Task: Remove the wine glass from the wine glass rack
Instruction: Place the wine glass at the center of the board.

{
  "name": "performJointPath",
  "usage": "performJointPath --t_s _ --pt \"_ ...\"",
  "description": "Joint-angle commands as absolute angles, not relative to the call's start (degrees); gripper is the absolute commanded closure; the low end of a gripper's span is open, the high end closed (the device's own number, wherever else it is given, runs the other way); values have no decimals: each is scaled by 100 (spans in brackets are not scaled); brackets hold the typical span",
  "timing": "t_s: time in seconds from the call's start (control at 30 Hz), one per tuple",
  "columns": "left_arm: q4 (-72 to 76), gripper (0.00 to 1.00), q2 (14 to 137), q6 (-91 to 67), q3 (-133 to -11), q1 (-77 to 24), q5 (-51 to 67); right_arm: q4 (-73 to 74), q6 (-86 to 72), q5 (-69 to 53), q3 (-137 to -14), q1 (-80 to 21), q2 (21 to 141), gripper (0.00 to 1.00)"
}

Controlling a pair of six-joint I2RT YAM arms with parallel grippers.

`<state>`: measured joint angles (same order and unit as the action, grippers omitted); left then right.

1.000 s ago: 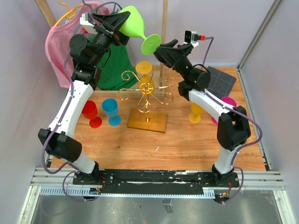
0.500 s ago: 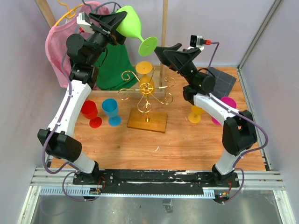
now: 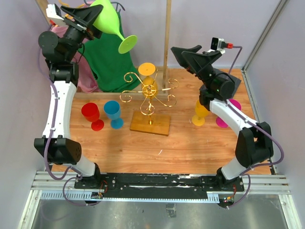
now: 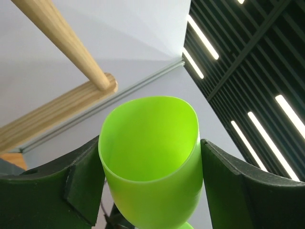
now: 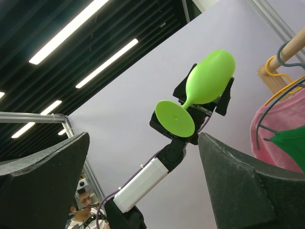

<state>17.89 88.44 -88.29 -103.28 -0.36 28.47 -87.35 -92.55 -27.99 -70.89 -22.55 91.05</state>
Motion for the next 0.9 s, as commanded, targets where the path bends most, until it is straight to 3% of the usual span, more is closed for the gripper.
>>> performJointPath --t_s 0.0,0.4,0.87 --pt "2029 32 8600 -8608 -10413 511 3544 -8675 -9170 -3069 -6952 -1911 8641 1" --pt "2475 29 8668 -8125 -10710 1976 4758 -8300 -9106 -3382 -6892 -1541 8286 1" --pt "1867 28 8329 -6083 -10507 3476 6006 -7807 -8918 -3648 -7041 -1462 8140 1"
